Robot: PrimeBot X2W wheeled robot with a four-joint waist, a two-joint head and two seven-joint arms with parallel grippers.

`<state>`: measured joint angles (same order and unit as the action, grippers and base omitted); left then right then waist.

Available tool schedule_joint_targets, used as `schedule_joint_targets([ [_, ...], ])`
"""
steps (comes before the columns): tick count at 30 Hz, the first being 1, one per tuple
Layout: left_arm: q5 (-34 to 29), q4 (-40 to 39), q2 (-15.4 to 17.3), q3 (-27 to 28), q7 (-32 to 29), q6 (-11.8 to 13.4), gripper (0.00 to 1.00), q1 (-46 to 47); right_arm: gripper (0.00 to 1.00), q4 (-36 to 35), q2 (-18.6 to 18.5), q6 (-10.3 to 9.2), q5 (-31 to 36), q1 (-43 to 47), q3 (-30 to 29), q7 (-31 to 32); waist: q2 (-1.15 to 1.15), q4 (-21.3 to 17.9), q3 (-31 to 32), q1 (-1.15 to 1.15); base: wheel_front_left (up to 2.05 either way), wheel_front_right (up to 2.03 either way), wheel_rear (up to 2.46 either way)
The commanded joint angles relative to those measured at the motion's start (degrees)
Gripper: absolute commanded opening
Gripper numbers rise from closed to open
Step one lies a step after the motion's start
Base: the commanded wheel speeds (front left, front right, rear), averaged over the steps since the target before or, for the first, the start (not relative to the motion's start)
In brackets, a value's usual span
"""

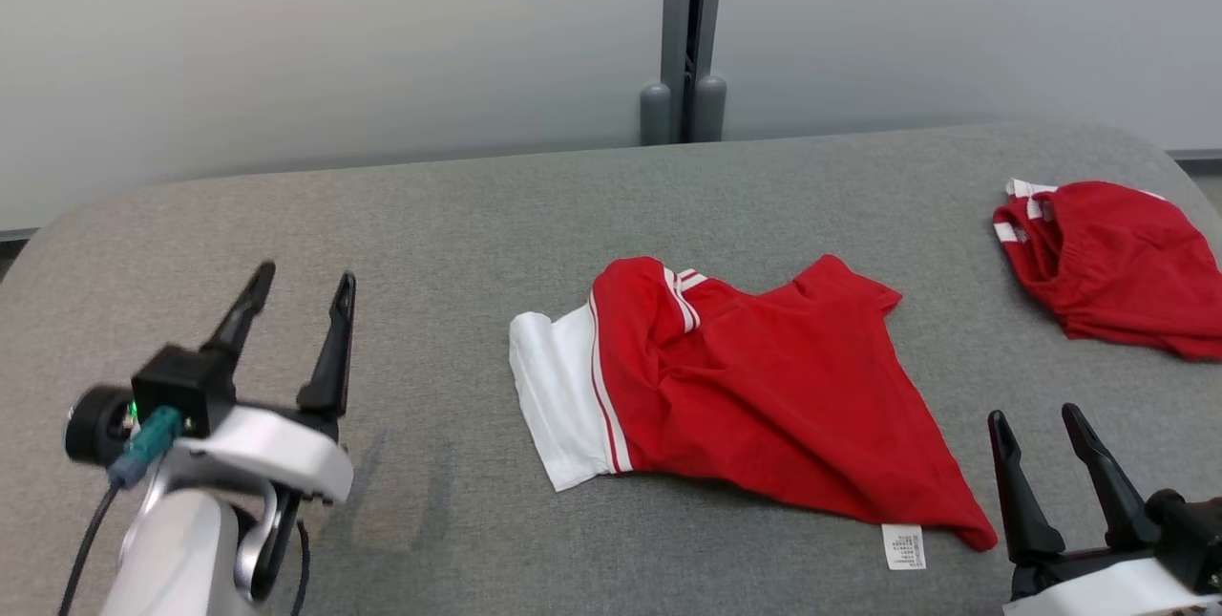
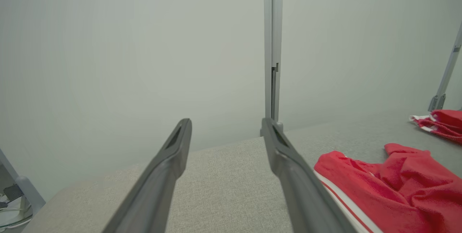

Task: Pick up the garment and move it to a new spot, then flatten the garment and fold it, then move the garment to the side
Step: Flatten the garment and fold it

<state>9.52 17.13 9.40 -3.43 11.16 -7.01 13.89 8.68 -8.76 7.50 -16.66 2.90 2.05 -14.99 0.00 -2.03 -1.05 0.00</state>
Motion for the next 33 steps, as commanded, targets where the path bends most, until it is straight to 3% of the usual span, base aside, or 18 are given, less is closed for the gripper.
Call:
schedule_joint_targets([
  [1, 0.37, -0.12, 0.92, -1.18, -1.26, -0.29, 1.00, 3.66, 1.00, 0.72, 0.03, -0.01, -0.15, -1.23, 0.12, -0.28, 0.00, -2.07, -2.08, 0.00, 0.00, 0.00, 0.00],
  [8, 5.69, 2.76, 6.20, -8.59, -9.48, -0.48, 1.00, 16.12, 1.00, 2.87, 0.97, -0.01, -1.30, -4.71, 1.54, -0.28, 0.00, -7.18, -6.41, 0.00, 0.00, 0.00, 0.00],
  [15, 11.00, 8.12, 9.55, -15.17, -14.50, -0.46, 1.00, 22.32, 1.00, 5.17, 1.84, -0.01, -2.24, -6.89, 2.56, -0.29, 0.00, -10.81, -9.20, 0.00, 0.00, 0.00, 0.00],
  [33, 22.51, 19.90, 15.96, -30.16, -27.22, -0.48, 1.00, 23.55, 1.00, 8.71, 3.19, -0.01, -3.68, -10.79, 3.99, -0.29, 0.00, -17.10, -12.61, 0.00, 0.00, 0.00, 0.00],
])
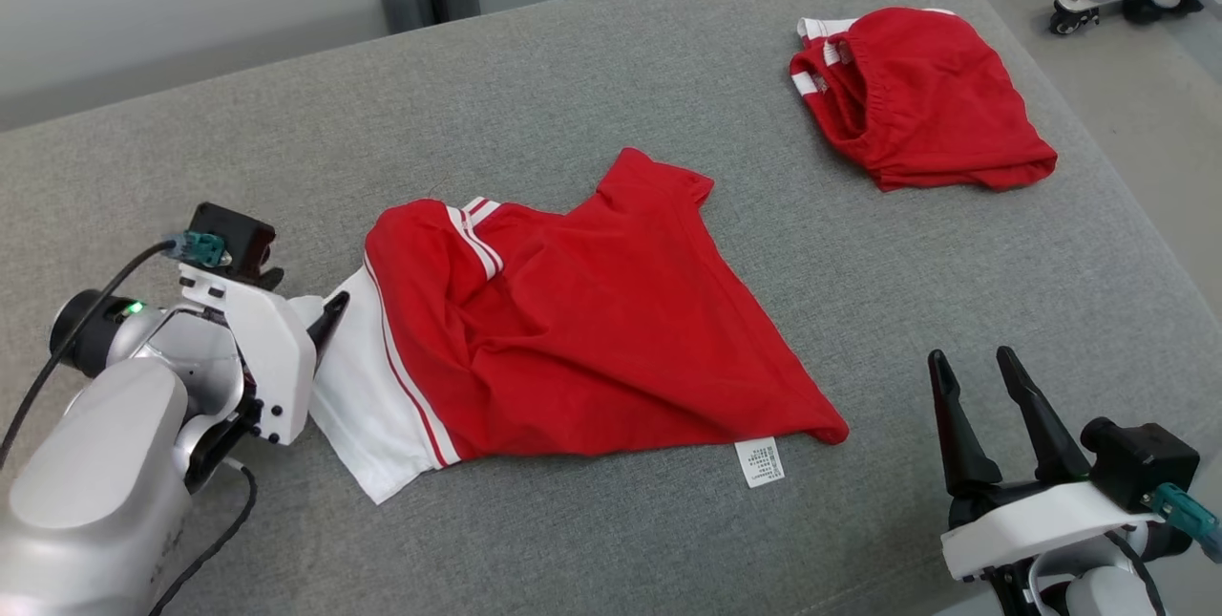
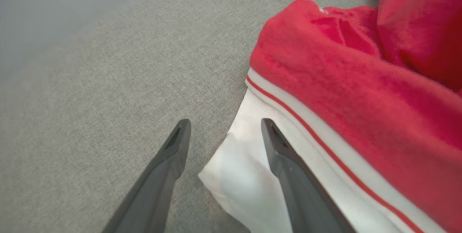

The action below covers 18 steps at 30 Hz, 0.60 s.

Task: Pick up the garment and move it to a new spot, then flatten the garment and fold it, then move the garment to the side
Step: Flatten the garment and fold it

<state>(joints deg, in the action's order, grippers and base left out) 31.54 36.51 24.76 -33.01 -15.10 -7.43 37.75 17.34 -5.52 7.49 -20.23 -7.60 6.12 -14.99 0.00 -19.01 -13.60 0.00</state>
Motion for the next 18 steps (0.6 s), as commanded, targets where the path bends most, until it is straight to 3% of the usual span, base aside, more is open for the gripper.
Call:
schedule_joint_targets([
  [1, 0.89, 0.56, 0.81, -1.13, -1.62, -0.06, 1.00, -0.34, 1.00, 0.10, -0.04, 0.01, -0.10, -0.33, -0.09, -0.29, 0.00, -0.21, -0.07, 0.00, 0.00, 0.00, 0.00],
  [5, 3.04, 1.94, 0.77, -2.72, -5.09, -0.06, 1.00, -1.01, 1.00, 0.20, 0.00, 0.00, 0.15, -0.58, -0.29, -0.29, 0.00, -0.42, -0.06, 0.00, 0.00, 0.00, 0.00],
  [6, 3.28, 2.14, 0.88, -3.16, -5.90, -0.06, 0.75, -1.04, 1.00, 0.18, 0.03, 0.00, 0.26, -0.69, -0.30, -0.29, 0.00, -0.45, -0.05, 0.00, 0.00, 0.00, 0.00],
  [7, 3.38, 2.40, 1.13, -3.39, -6.42, -0.06, 0.38, -0.81, 1.00, 0.18, 0.02, 0.00, 0.32, -0.83, -0.33, -0.29, 0.00, -0.45, -0.02, 0.00, 0.00, 0.00, 0.00],
  [8, 3.67, 2.72, 1.16, -3.58, -6.74, -0.06, 0.11, -0.80, 1.00, 0.08, -0.05, 0.00, 0.40, -0.98, -0.40, -0.29, 0.00, -0.41, 0.01, 0.00, 0.00, 0.00, 0.00],
  [9, 4.03, 2.84, 0.93, -3.92, -6.92, -0.06, 0.00, -0.99, 1.00, -0.13, -0.11, 0.00, 0.52, -1.03, -0.49, -0.29, 0.00, -0.31, 0.06, 0.00, 0.00, 0.00, 0.00],
  [18, 5.75, 1.06, -1.03, -1.04, 3.78, 1.49, 0.00, -2.03, 1.00, -0.56, -1.24, 0.00, 1.28, 1.41, -2.45, -0.29, 0.00, 4.70, 3.63, 0.00, 0.00, 0.00, 0.00],
])
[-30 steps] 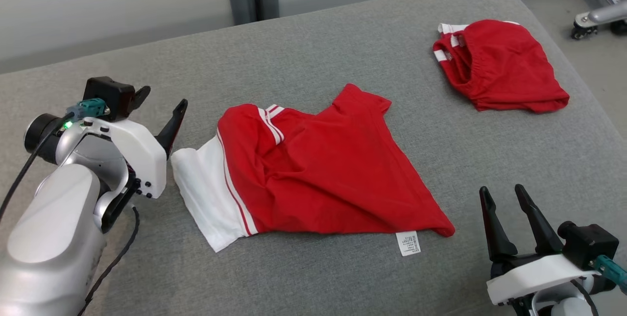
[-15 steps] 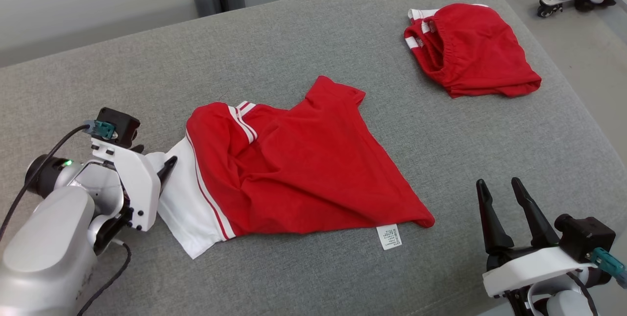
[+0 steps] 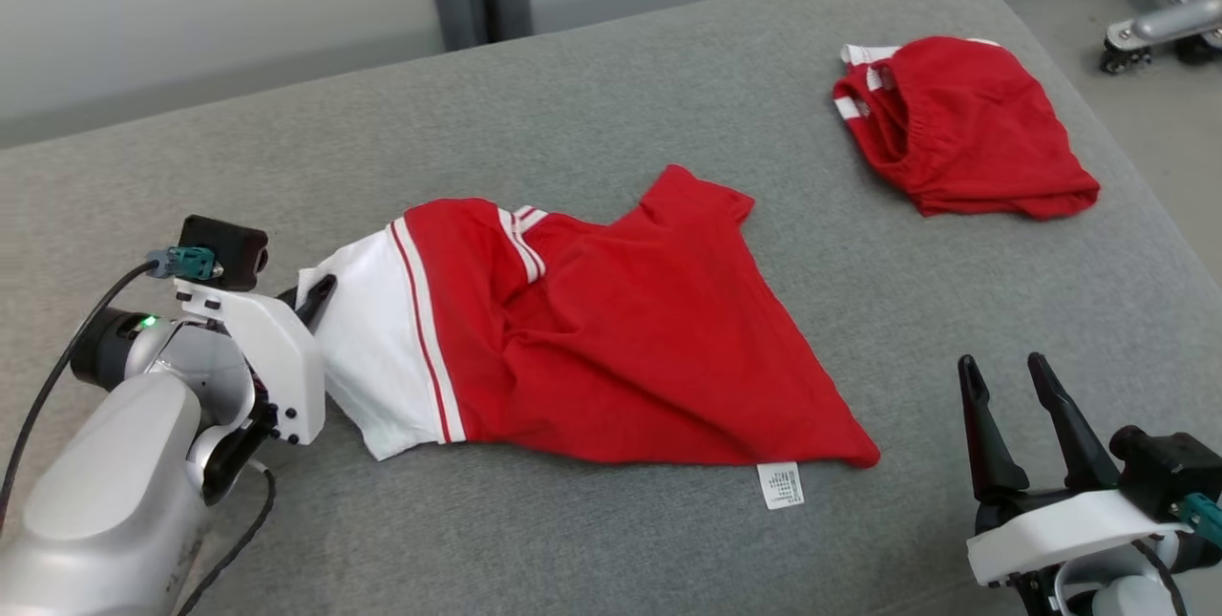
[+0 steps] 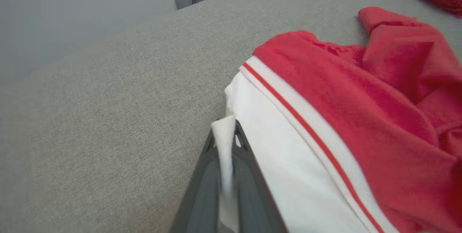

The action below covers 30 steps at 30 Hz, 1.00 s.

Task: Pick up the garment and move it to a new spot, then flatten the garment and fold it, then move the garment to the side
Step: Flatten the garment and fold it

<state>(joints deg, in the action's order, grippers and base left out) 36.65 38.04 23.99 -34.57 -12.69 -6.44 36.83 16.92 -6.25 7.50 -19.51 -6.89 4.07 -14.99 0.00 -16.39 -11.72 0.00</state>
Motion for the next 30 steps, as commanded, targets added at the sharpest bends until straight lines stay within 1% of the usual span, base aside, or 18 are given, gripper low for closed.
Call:
schedule_joint_targets([
  [1, 0.70, -1.17, -0.43, 1.03, 3.27, 0.78, 0.00, -1.85, 1.00, -0.16, -0.63, -0.01, 0.56, 1.00, -0.79, -0.29, 0.00, 2.96, 2.40, 0.00, 0.00, 0.00, 0.00],
  [3, 1.37, -2.58, -0.91, 2.17, 6.96, 2.02, 0.00, -3.98, 1.00, -0.12, -0.69, -0.01, 0.82, 1.78, -1.49, -0.29, 0.00, 4.73, 3.57, 0.00, 0.00, 0.00, 0.00],
  [4, 1.37, -2.58, -0.91, 2.17, 6.96, 2.02, 0.00, -3.98, 1.00, -0.12, -0.69, -0.01, 0.82, 1.78, -1.49, -0.29, 0.00, 4.73, 3.57, 0.00, 0.00, 0.00, 0.00],
  [8, 3.09, -6.03, -2.43, 3.77, 12.04, 4.48, 0.00, -10.09, 1.00, -0.18, -0.87, -0.01, 1.26, 3.27, -3.02, -0.29, 0.00, 8.18, 5.49, 0.00, 0.00, 0.00, 0.00],
  [12, 4.96, -9.80, -4.09, 4.94, 15.18, 7.22, 0.00, -16.96, 1.00, -0.11, -0.95, -0.01, 1.62, 4.51, -4.16, -0.29, 0.00, 10.94, 6.70, 0.00, 0.00, 0.00, 0.00],
  [18, 7.50, -15.53, -5.86, 5.97, 17.23, 10.77, 0.00, -25.54, 1.00, 0.01, -1.14, -0.01, 1.99, 5.74, -4.98, -0.29, 0.00, 13.41, 7.36, 0.00, 0.00, 0.00, 0.00],
  [23, 8.51, -17.70, -6.73, 6.10, 17.95, 12.58, 0.00, -30.27, 1.00, 0.35, -1.23, -0.01, 2.21, 5.89, -4.62, -0.29, 0.00, 14.24, 7.16, 0.00, 0.00, 0.00, 0.00],
  [26, 8.92, -17.21, -7.58, 5.83, 18.69, 12.85, 0.00, -31.87, 1.00, 0.44, -1.40, -0.01, 2.06, 6.05, -4.57, -0.29, 0.00, 14.53, 7.36, 0.00, 0.00, 0.00, 0.00],
  [27, 8.70, -17.01, -7.67, 5.86, 19.38, 12.96, 0.04, -31.99, 1.00, 0.49, -1.37, 0.00, 2.05, 6.11, -4.57, -0.29, 0.00, 14.64, 7.46, 0.00, 0.00, 0.00, 0.00],
  [28, 8.27, -16.68, -7.66, 5.78, 20.14, 13.07, 0.71, -32.06, 1.00, 0.55, -1.34, 0.00, 2.06, 6.11, -4.50, -0.29, 0.00, 14.72, 7.60, 0.00, 0.00, 0.00, 0.00],
  [29, 7.68, -16.22, -7.59, 5.61, 21.06, 13.13, 1.00, -32.04, 1.00, 0.59, -1.38, -0.01, 2.08, 6.17, -4.43, -0.29, 0.00, 14.80, 7.78, 0.00, 0.00, 0.00, 0.00],
  [30, 7.19, -15.89, -7.63, 5.65, 22.29, 13.15, 1.00, -31.89, 1.00, 0.50, -1.51, -0.01, 2.11, 6.20, -4.38, -0.29, 0.00, 14.91, 8.01, 0.00, 0.00, 0.00, 0.00],
])
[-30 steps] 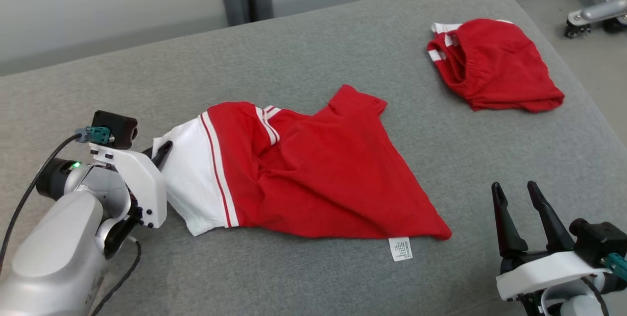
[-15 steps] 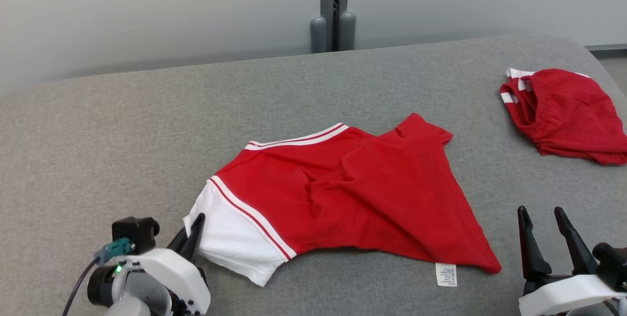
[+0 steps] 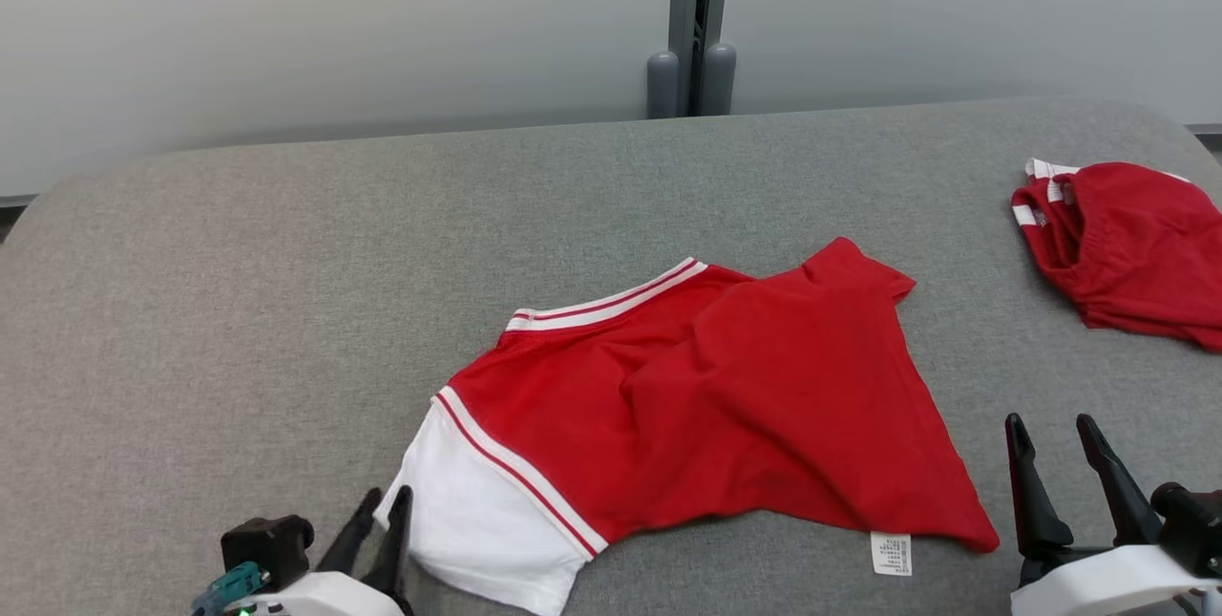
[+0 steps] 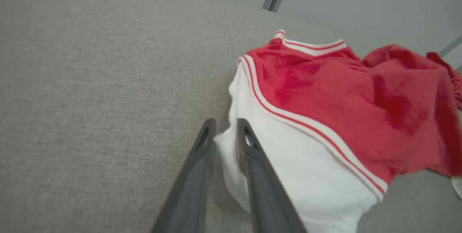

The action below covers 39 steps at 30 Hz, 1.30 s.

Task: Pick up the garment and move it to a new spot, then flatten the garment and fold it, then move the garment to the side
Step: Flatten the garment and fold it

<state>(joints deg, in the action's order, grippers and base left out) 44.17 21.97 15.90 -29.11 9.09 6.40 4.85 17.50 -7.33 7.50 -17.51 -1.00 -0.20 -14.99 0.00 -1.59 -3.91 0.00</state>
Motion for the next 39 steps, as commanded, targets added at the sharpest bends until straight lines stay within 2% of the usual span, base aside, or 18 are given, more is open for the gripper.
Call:
schedule_joint_targets([
  [1, -0.38, 0.49, 0.31, 0.60, 1.56, 0.17, 1.00, 0.22, 1.00, -0.45, -0.52, -0.01, 0.10, 0.24, -0.24, -0.29, 0.00, 0.21, 0.46, 0.00, 0.00, 0.00, 0.00],
  [7, -3.27, 0.10, 0.65, 4.12, 5.78, 0.12, 1.00, 1.45, 1.00, -1.84, -0.79, -0.01, 0.75, 1.08, -0.80, -0.29, 0.00, 1.08, 2.22, 0.00, 0.00, 0.00, 0.00],
  [12, -9.77, -6.85, -0.54, 12.20, 6.10, 0.30, 1.00, -0.36, 1.00, -3.01, -0.96, 0.00, 1.39, 1.81, -1.38, -0.29, 0.00, 2.14, 3.75, 0.00, 0.00, 0.00, 0.00],
  [17, -15.76, -11.54, -1.60, 17.91, 6.13, -1.44, 1.00, -2.89, 1.00, -3.81, -0.88, -0.01, 1.48, 2.40, -1.33, -0.29, 0.00, 2.77, 4.69, 0.00, 0.00, 0.00, 0.00],
  [27, -21.97, -13.49, -2.47, 22.10, 6.14, -4.76, 1.00, -6.89, 1.00, -4.75, -0.66, 0.00, 1.27, 3.43, -1.53, -0.29, 0.00, 3.56, 6.20, 0.00, 0.00, 0.00, 0.00],
  [39, -25.77, -13.63, -3.53, 24.23, 6.15, -5.58, 1.00, -8.95, 1.00, -6.20, -0.33, 0.00, 0.90, 6.34, -1.51, -0.29, 0.00, 4.13, 6.74, 0.00, 0.00, 0.00, 0.00],
])
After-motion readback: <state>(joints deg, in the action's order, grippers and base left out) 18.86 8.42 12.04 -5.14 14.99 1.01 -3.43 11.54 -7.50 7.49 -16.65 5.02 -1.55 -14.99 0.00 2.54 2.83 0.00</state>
